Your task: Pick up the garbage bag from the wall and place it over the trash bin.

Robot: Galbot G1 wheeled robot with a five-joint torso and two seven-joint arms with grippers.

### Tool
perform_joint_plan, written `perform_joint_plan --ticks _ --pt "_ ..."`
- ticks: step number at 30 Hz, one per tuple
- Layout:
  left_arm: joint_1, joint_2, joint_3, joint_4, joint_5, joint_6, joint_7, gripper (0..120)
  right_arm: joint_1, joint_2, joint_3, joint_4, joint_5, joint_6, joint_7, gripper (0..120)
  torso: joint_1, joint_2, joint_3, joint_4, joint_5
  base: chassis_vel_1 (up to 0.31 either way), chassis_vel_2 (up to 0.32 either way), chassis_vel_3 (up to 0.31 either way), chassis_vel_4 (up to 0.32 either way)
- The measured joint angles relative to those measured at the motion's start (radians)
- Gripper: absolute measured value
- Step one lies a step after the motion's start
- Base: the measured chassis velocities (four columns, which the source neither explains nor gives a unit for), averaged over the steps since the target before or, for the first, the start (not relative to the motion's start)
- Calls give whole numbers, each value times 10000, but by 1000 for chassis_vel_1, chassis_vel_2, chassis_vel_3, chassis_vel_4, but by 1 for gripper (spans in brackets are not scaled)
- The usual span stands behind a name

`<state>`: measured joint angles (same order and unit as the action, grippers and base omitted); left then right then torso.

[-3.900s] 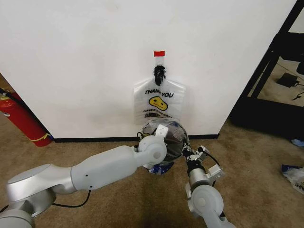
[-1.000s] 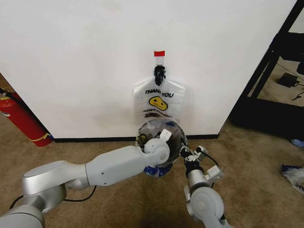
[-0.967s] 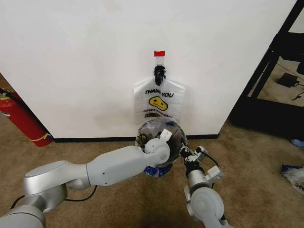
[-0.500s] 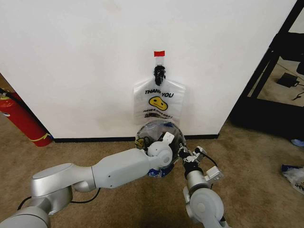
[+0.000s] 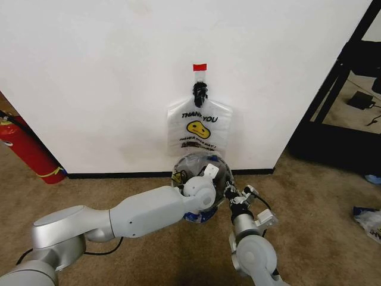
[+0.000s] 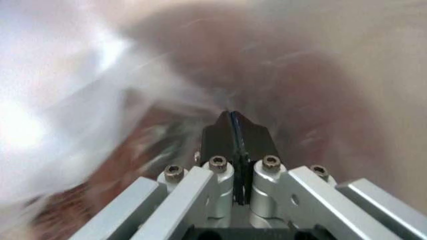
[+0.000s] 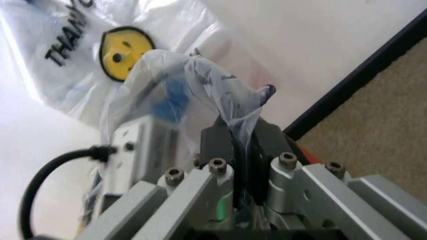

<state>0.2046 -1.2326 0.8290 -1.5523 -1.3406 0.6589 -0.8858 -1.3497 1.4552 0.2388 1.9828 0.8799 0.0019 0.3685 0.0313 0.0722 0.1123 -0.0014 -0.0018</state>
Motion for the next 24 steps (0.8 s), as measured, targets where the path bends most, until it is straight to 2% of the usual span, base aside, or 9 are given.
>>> perform_joint_plan --ticks 6,14,18,24 --pt "-94 -396 260 832 -202 148 27 0 -127 -60 -193 152 -274 -2 -166 1 0 0 0 -3 0 0 0 0 0" --pt "-91 -645 332 1328 -373 314 49 0 -327 -145 -351 297 -744 131 -543 1 0 0 0 -2 0 0 0 0 0" --pt "-62 -615 306 1276 -373 319 51 0 -341 -134 -376 324 -813 156 -559 1 0 0 0 -2 0 0 0 0 0" --pt "-27 -231 71 533 -415 274 -8 0 -269 -182 -243 254 -718 173 -531 1 0 0 0 -1 0 0 0 0 0"
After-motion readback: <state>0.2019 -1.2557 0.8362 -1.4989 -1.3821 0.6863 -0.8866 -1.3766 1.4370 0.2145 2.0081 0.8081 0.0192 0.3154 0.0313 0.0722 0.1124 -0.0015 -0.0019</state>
